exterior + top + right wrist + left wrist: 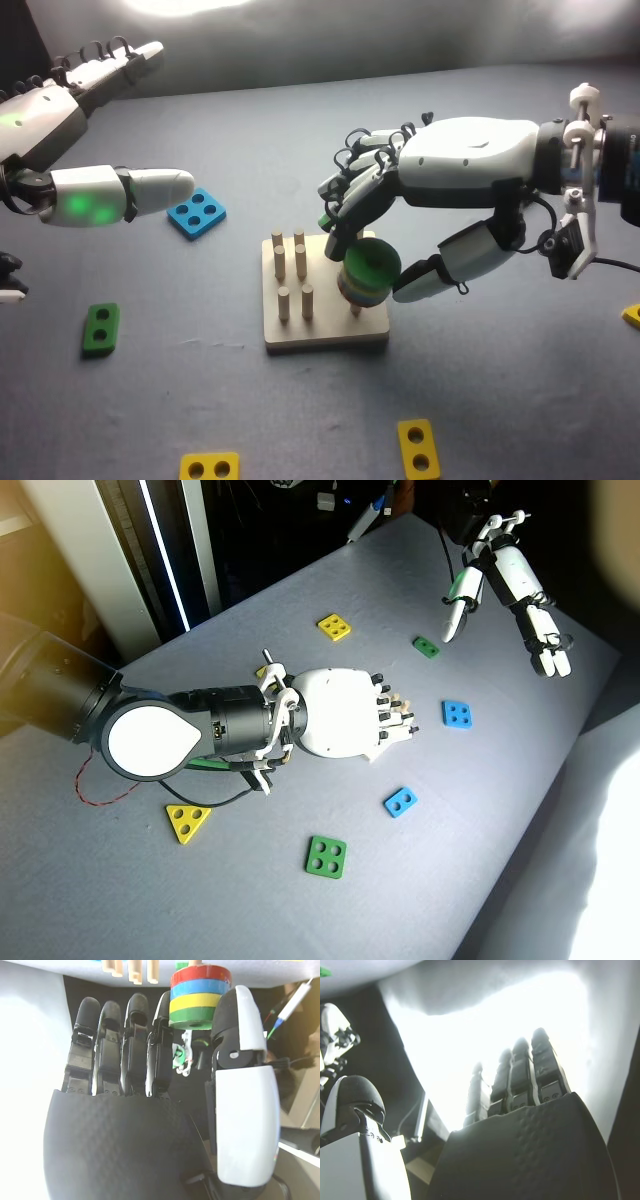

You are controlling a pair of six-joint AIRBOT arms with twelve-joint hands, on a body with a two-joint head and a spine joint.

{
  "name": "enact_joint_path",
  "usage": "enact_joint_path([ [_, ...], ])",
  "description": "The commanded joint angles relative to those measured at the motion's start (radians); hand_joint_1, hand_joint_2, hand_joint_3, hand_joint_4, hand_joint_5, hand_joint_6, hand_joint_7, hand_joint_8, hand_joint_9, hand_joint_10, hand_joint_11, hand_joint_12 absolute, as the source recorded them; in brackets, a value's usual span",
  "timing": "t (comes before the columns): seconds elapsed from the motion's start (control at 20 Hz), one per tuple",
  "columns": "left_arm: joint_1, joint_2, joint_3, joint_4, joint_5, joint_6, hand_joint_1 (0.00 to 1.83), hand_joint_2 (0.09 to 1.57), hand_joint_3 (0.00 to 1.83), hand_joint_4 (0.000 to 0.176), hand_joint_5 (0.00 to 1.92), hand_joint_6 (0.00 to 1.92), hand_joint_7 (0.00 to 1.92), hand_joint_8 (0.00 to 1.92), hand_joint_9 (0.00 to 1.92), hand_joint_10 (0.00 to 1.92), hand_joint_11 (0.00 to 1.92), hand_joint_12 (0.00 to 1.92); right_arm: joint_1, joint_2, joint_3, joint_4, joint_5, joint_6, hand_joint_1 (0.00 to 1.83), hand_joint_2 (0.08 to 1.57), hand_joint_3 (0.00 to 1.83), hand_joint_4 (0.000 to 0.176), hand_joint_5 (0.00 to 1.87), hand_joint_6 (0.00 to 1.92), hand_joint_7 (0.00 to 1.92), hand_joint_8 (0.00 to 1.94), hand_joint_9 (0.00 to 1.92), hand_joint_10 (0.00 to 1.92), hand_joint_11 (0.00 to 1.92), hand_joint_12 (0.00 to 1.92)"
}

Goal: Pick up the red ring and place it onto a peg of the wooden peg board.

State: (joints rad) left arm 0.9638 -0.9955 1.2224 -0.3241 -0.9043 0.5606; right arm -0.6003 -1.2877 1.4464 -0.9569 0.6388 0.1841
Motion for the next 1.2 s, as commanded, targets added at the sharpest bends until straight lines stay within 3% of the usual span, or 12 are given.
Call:
enact_joint_path([
  [0.0, -0.013, 0.002, 0.003, -0.001, -0.117, -0.004, 0.43, 1.05, 0.01, 0.077, 0.01, 0.0, 0.0, 0.0, 0.0, 0.0, 0.0, 0.0, 0.017, -0.007, 0.001, 0.037, 0.076, 0.014, 1.07, 1.17, 0.0, 0.0, 0.87, 1.17, 0.58, 0.0, 0.28, 0.12, 0.0, 0.97],
  [0.05, -0.013, 0.002, 0.003, 0.0, -0.117, -0.004, 0.46, 1.05, 0.01, 0.137, 0.02, 0.0, 0.0, 0.0, 0.0, 0.0, 0.0, 0.0, 0.019, -0.01, 0.003, 0.026, 0.075, 0.02, 1.07, 1.17, 0.0, 0.0, 0.88, 1.16, 0.58, 0.0, 0.29, 0.12, 0.0, 0.96],
  [0.1, -0.013, 0.002, 0.003, 0.001, -0.117, -0.004, 0.49, 1.05, 0.01, 0.16, 0.03, 0.0, 0.0, 0.0, 0.0, 0.0, 0.0, 0.0, 0.022, -0.012, 0.003, 0.015, 0.073, 0.026, 1.04, 1.17, 0.0, 0.022, 0.87, 1.18, 0.58, 0.0, 0.29, 0.1, 0.0, 0.93],
  [0.15, -0.013, 0.002, 0.003, 0.002, -0.117, -0.004, 0.51, 1.05, 0.01, 0.165, 0.03, 0.0, 0.0, 0.0, 0.0, 0.0, 0.0, 0.0, 0.026, -0.016, 0.004, 0.002, 0.072, 0.034, 1.03, 1.17, 0.0, 0.041, 0.87, 1.18, 0.59, 0.0, 0.29, 0.1, 0.0, 0.9],
  [0.2, -0.013, 0.003, 0.003, 0.003, -0.116, -0.004, 0.55, 1.05, 0.0, 0.169, 0.03, 0.01, 0.0, 0.0, 0.0, 0.0, 0.0, 0.0, 0.03, -0.019, 0.005, -0.01, 0.072, 0.041, 1.04, 1.17, 0.0, 0.026, 0.87, 1.17, 0.59, 0.0, 0.3, 0.09, 0.0, 0.85],
  [0.25, -0.013, 0.003, 0.003, 0.003, -0.115, -0.004, 0.57, 1.05, 0.01, 0.169, 0.04, 0.01, 0.0, 0.0, 0.0, 0.0, 0.0, 0.0, 0.035, -0.024, 0.006, -0.024, 0.072, 0.049, 1.07, 1.16, 0.0, 0.0, 0.89, 1.15, 0.6, 0.01, 0.31, 0.08, 0.0, 0.86],
  [0.3, -0.013, 0.003, 0.003, 0.003, -0.115, -0.004, 0.56, 1.05, 0.0, 0.154, 0.04, 0.01, 0.0, 0.0, 0.0, 0.0, 0.0, 0.0, 0.038, -0.027, 0.008, -0.036, 0.072, 0.054, 1.09, 1.16, 0.0, 0.0, 0.9, 1.13, 0.61, 0.01, 0.33, 0.08, 0.0, 0.91],
  [0.45, -0.015, 0.003, 0.004, 0.004, -0.115, -0.004, 0.56, 1.04, 0.0, 0.156, 0.05, 0.01, 0.0, 0.0, 0.0, 0.0, 0.0, 0.0, 0.039, -0.029, 0.008, -0.048, 0.068, 0.056, 1.09, 1.15, 0.0, 0.0, 0.91, 1.11, 0.62, 0.01, 0.35, 0.07, 0.0, 0.96],
  [0.65, -0.015, 0.003, 0.004, 0.007, -0.115, -0.004, 0.44, 0.99, 0.0, 0.109, 0.05, 0.0, 0.01, 0.0, 0.0, 0.0, 0.0, 0.0, 0.04, -0.029, 0.01, -0.072, 0.063, 0.075, 1.07, 1.16, 0.0, 0.0, 0.9, 1.14, 0.58, 0.0, 0.31, 0.04, 0.0, 0.91],
  [0.8, -0.015, 0.004, 0.003, 0.007, -0.115, -0.004, 0.43, 1.0, 0.0, 0.11, 0.05, 0.0, 0.0, 0.0, 0.0, 0.0, 0.0, 0.0, 0.047, -0.028, 0.012, -0.099, 0.063, 0.096, 1.08, 1.16, 0.0, 0.0, 0.89, 1.14, 0.58, 0.0, 0.29, 0.03, 0.0, 0.85],
  [0.95, -0.015, 0.004, 0.003, 0.007, -0.115, -0.004, 0.43, 0.99, 0.0, 0.114, 0.04, 0.0, 0.0, 0.0, 0.0, 0.0, 0.0, 0.0, 0.051, -0.028, 0.015, -0.117, 0.063, 0.107, 1.1, 1.15, 0.0, 0.0, 0.9, 1.12, 0.58, 0.0, 0.3, 0.03, 0.0, 0.94],
  [1.15, -0.015, 0.004, 0.002, 0.007, -0.115, -0.004, 0.46, 0.97, 0.0, 0.155, 0.05, 0.0, 0.0, 0.0, 0.0, 0.0, 0.0, 0.0, 0.054, -0.021, 0.02, -0.12, 0.056, 0.107, 1.1, 1.15, 0.0, 0.0, 0.91, 1.11, 0.58, 0.0, 0.35, 0.04, 0.0, 1.09],
])
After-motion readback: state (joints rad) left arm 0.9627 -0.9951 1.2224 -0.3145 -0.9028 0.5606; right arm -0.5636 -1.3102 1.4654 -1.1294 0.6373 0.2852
